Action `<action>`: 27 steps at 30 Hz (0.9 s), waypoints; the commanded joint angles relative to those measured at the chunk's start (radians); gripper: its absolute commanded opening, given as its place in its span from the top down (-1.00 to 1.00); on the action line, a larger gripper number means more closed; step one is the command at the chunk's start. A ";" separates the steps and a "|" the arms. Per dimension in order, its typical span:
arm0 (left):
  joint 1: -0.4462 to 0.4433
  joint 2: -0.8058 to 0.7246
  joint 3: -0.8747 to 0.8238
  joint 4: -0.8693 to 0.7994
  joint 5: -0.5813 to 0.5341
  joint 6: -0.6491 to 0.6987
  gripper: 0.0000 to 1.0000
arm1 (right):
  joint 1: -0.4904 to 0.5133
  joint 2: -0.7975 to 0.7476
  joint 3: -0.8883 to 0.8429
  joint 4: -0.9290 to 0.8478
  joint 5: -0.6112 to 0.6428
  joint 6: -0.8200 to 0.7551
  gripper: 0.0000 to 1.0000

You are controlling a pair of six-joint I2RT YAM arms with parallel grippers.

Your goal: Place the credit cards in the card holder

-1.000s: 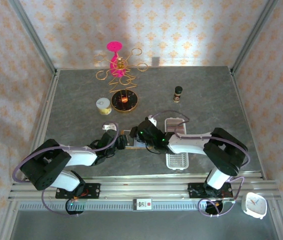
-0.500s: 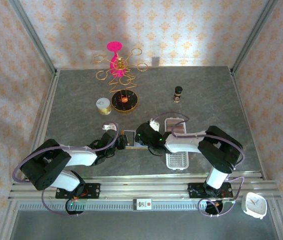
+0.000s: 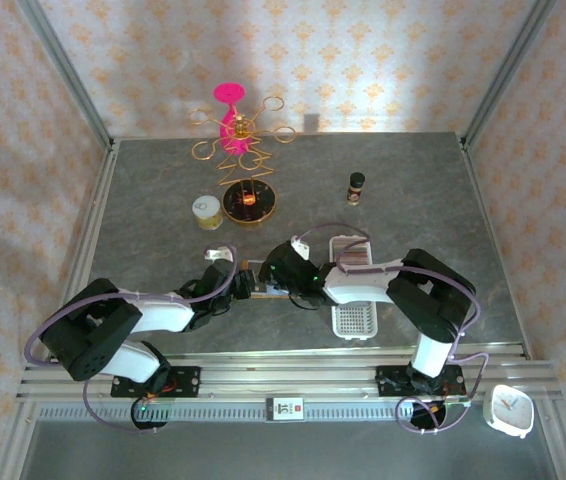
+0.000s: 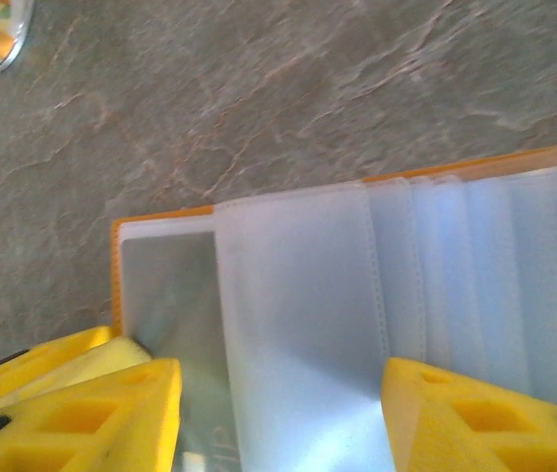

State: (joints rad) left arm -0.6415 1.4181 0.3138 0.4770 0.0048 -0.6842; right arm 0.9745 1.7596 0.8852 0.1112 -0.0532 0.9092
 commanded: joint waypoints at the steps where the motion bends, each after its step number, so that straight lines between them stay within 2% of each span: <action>1: -0.009 -0.026 -0.030 0.001 0.015 -0.015 0.37 | 0.009 0.021 0.000 0.067 -0.088 0.029 -0.13; 11: -0.003 -0.021 -0.038 0.028 0.052 -0.029 0.38 | 0.010 0.021 0.004 0.169 -0.129 0.075 -0.13; 20: 0.004 -0.070 -0.066 0.049 0.041 -0.049 0.38 | 0.010 0.056 0.007 0.241 -0.159 0.113 -0.13; 27: 0.004 -0.083 -0.099 0.116 0.070 -0.084 0.38 | 0.010 0.032 -0.011 0.310 -0.166 0.132 -0.13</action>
State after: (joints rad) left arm -0.6285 1.3430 0.2195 0.5442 0.0296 -0.7517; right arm 0.9791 1.7943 0.8825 0.3473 -0.2111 1.0214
